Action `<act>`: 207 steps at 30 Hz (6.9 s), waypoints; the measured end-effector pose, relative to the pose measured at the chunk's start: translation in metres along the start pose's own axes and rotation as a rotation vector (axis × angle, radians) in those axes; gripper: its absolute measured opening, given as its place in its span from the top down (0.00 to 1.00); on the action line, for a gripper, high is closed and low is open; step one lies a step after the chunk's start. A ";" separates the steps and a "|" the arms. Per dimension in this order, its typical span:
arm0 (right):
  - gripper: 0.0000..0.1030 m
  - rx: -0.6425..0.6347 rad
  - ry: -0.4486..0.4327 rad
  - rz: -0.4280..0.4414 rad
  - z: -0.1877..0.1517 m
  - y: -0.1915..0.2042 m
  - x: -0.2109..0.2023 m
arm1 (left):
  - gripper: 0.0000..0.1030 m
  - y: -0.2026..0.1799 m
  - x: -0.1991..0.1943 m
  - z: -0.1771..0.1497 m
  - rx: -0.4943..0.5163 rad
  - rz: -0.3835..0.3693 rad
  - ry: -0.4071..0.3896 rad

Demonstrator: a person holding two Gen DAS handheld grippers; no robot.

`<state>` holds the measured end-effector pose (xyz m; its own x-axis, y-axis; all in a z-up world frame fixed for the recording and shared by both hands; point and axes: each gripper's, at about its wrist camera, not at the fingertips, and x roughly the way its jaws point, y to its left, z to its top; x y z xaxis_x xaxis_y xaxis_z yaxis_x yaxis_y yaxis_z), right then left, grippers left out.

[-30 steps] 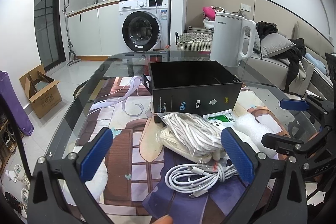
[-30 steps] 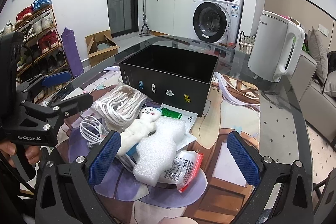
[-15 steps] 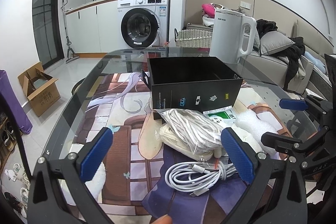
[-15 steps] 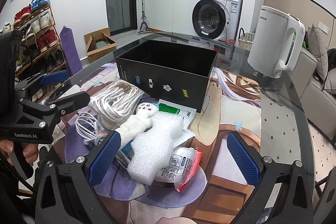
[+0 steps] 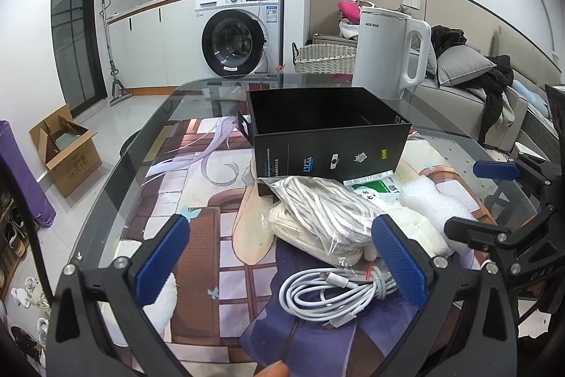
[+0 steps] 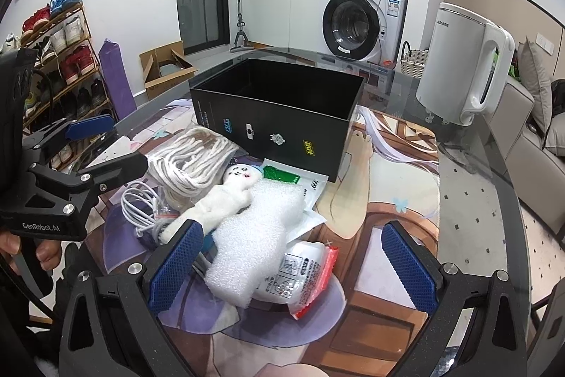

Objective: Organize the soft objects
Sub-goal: 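Move the right gripper toward the white foam block beside the doll, then grasp the white foam block with the right gripper and lift it, then carry the foam block over the box with the right gripper while the left grasps bagged rope, then release the foam block into the box with the right gripper while the left drops the rope in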

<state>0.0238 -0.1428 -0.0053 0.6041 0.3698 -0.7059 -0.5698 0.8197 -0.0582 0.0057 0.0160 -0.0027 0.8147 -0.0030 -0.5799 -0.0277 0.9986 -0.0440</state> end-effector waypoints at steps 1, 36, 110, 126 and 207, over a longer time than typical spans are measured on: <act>0.00 0.003 0.001 -0.002 0.000 -0.002 0.000 | 0.00 0.000 0.001 0.000 0.000 0.000 0.001; 0.24 0.018 0.060 0.076 -0.004 0.000 0.024 | 0.00 -0.011 0.004 -0.001 0.074 -0.038 0.029; 0.61 0.017 -0.003 0.071 -0.002 -0.017 0.000 | 0.42 -0.024 0.063 0.024 0.177 -0.048 0.244; 0.61 0.013 -0.031 0.074 -0.001 -0.015 -0.006 | 0.54 -0.005 0.025 0.024 0.104 -0.139 0.129; 0.61 -0.043 0.008 0.114 0.128 -0.029 0.112 | 0.54 -0.014 0.118 0.100 0.193 -0.075 0.071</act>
<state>0.1797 -0.0692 0.0076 0.5297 0.4563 -0.7150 -0.6583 0.7527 -0.0074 0.1602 0.0073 0.0107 0.7673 -0.0748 -0.6369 0.1487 0.9868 0.0633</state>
